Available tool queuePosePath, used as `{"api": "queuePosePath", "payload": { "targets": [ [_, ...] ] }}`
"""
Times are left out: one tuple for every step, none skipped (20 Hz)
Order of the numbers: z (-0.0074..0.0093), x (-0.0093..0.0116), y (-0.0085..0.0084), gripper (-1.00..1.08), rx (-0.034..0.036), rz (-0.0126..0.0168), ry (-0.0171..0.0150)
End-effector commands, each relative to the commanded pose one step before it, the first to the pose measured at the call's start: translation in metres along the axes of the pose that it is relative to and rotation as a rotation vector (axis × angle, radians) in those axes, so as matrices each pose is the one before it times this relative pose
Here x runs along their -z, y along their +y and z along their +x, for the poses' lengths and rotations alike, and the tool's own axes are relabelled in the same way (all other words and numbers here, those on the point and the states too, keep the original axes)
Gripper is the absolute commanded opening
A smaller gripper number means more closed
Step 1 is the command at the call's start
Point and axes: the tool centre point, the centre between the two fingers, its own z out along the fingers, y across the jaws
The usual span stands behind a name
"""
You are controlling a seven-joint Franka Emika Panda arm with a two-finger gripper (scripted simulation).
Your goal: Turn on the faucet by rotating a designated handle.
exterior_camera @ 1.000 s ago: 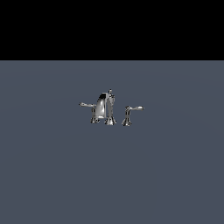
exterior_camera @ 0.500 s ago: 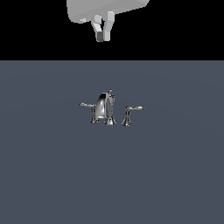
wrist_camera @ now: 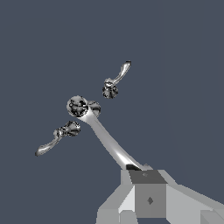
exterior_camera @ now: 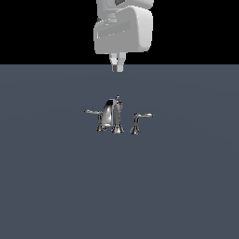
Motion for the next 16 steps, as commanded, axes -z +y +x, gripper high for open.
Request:
{"api": "queuePosePath", "payload": {
  "targets": [
    [0.01312,-0.01644,-0.00780,-1.00,-0.06534,-0.00065,-0.00131],
    [0.00530,-0.00657,-0.00316,-1.00,-0.02608,-0.00055,-0.00062],
    [0.00535,-0.00661,-0.00318,-1.00,-0.02627,-0.00058,-0.00059],
    [0.00540,-0.00665,-0.00320,-1.00,-0.02645,-0.00061,-0.00057],
    [0.00545,-0.00669,-0.00322,-1.00,-0.02666,-0.00063,-0.00054],
    [0.00551,-0.00674,-0.00324,-1.00,-0.02688,-0.00066,-0.00051],
    [0.00557,-0.00679,-0.00326,-1.00,-0.02711,-0.00068,-0.00049],
    [0.00563,-0.00684,-0.00329,-1.00,-0.02735,-0.00069,-0.00048],
    [0.00570,-0.00689,-0.00332,-1.00,-0.02760,-0.00070,-0.00046],
    [0.00577,-0.00694,-0.00335,-1.00,-0.02787,-0.00071,-0.00045],
    [0.00583,-0.00699,-0.00338,-1.00,-0.02813,-0.00071,-0.00045],
    [0.00590,-0.00704,-0.00341,-1.00,-0.02840,-0.00070,-0.00046],
    [0.00597,-0.00709,-0.00345,-1.00,-0.02868,-0.00069,-0.00048],
    [0.00604,-0.00713,-0.00349,-1.00,-0.02895,-0.00068,-0.00050],
    [0.00608,-0.00715,-0.00351,-1.00,-0.02912,-0.00066,-0.00052],
    [0.00596,-0.00697,-0.00344,-1.00,-0.02848,-0.00062,-0.00055]
  ]
}}
